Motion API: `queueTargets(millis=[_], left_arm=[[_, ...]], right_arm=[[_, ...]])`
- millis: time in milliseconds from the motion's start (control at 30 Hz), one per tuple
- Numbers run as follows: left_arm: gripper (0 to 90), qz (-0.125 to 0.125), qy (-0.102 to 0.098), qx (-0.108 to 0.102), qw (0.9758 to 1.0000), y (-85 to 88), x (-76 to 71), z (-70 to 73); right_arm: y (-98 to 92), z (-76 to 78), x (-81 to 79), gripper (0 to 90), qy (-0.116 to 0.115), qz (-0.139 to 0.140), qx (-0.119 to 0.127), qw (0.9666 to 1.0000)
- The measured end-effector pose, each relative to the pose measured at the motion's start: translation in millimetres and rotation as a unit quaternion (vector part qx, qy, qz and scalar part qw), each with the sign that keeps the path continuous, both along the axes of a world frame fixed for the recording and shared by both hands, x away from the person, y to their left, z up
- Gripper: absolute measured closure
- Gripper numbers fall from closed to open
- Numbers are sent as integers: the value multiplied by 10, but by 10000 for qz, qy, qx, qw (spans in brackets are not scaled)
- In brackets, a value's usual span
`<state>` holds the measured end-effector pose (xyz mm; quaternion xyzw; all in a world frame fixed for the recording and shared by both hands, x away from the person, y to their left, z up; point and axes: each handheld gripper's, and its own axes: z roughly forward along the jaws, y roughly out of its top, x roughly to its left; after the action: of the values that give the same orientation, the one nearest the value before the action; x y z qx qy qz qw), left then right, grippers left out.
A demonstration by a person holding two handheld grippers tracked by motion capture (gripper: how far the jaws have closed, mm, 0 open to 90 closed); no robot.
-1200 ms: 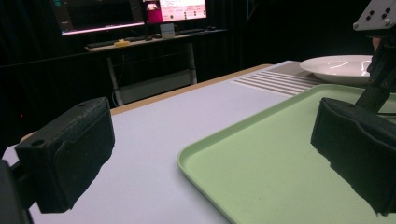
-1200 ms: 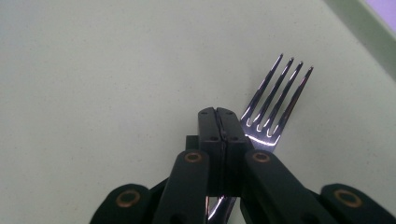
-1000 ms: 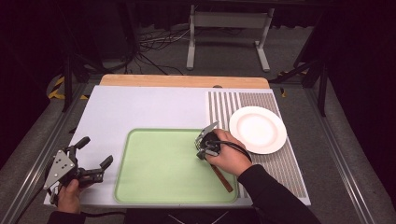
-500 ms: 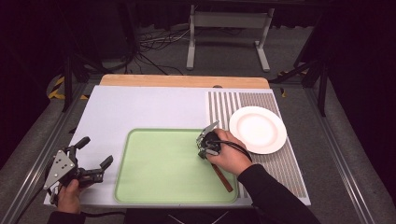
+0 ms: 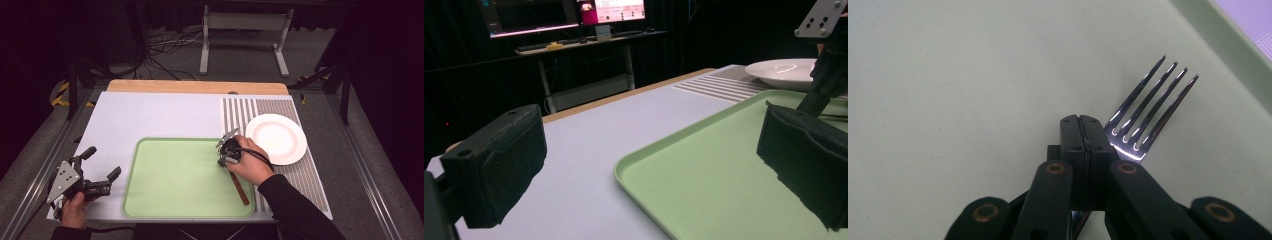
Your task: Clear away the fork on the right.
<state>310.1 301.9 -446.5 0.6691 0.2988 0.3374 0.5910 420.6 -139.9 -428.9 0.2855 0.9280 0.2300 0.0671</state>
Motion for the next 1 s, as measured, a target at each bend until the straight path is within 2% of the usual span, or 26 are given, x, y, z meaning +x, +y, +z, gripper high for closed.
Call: queueTargets(millis=[1000], left_arm=[[3,11,-8,11,10000,-1,2,-1]], right_arm=[[-309,24,86,900,-90,-570,-170,9982]])
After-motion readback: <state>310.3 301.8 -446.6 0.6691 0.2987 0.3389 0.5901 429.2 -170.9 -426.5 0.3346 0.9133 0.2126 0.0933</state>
